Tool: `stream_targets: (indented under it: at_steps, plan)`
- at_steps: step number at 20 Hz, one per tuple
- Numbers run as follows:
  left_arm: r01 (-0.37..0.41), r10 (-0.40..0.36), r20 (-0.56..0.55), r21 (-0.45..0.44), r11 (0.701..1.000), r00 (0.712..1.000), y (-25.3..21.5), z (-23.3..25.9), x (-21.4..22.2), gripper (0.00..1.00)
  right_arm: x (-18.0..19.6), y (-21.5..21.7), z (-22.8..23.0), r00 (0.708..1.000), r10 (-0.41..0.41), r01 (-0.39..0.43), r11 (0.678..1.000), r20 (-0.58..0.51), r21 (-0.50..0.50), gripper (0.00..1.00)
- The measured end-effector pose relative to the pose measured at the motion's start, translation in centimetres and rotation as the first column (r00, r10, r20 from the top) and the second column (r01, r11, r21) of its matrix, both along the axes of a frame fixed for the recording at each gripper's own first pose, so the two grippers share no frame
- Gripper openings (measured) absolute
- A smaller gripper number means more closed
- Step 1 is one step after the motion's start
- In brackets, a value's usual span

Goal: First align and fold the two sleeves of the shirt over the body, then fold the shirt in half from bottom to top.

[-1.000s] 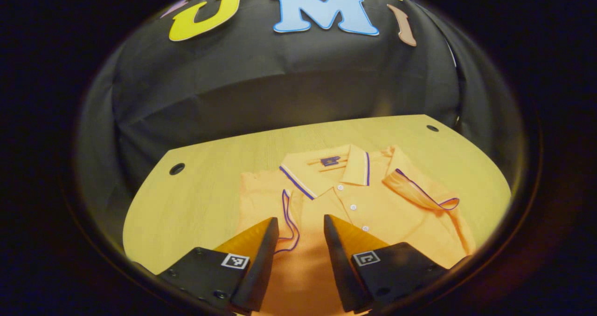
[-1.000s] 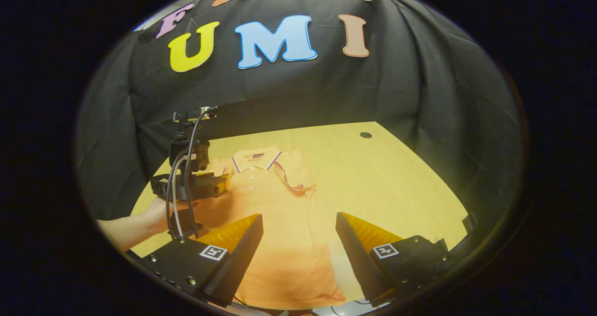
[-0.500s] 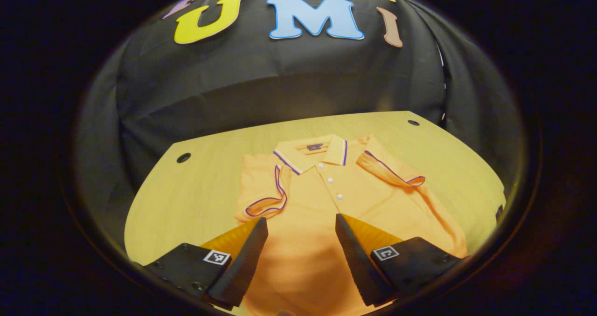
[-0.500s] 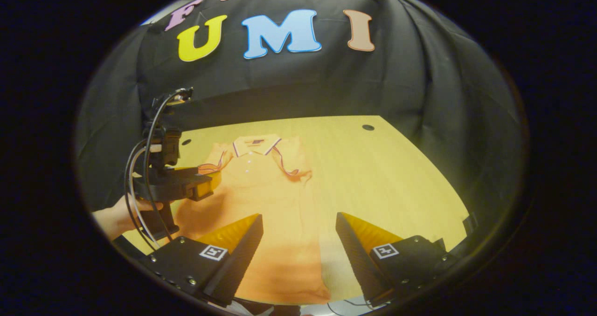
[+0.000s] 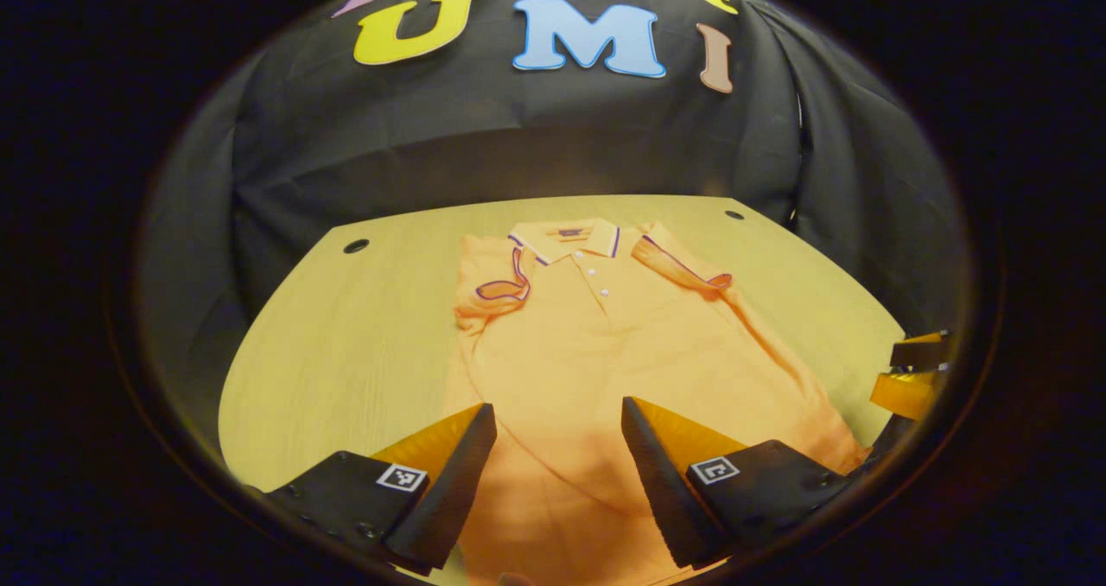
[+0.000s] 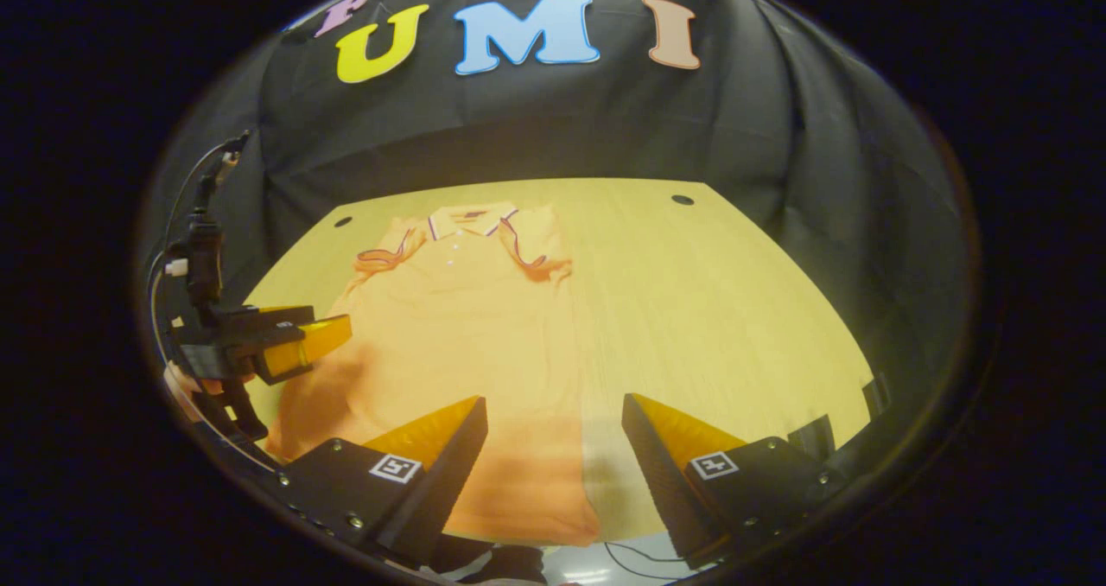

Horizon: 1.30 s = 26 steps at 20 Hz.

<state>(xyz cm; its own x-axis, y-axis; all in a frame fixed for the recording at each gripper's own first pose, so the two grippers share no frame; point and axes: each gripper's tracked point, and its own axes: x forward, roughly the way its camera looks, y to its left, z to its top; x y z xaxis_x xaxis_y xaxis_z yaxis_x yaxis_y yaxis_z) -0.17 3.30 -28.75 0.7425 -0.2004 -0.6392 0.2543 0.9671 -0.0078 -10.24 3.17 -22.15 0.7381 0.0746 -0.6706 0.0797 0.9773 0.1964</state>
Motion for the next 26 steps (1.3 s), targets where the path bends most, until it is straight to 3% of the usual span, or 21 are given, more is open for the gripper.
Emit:
stream_targets:
  at_steps: [2,3,13,26]
  plan:
    - [-0.008,0.008,-0.017,0.014,1.000,1.000,1.1,-0.4,-1.4,0.95,-0.5,0.1,-0.8,1.000,0.009,-0.009,1.000,-0.018,-0.004,0.97]
    - [-0.016,0.016,-0.020,0.018,1.000,1.000,1.6,-0.4,-1.9,0.99,-0.7,0.1,-1.2,1.000,0.012,-0.012,1.000,-0.026,-0.011,0.97]
    - [-0.064,0.064,-0.077,0.006,0.998,0.995,3.8,-0.5,-8.4,0.97,-3.3,1.4,-3.7,0.993,0.062,-0.064,0.998,-0.096,-0.015,0.97]
    - [-0.061,0.057,-0.153,-0.020,0.998,0.987,4.3,-2.5,-15.7,0.94,-7.1,2.8,-6.4,0.983,0.110,-0.112,0.994,-0.149,-0.004,0.97]
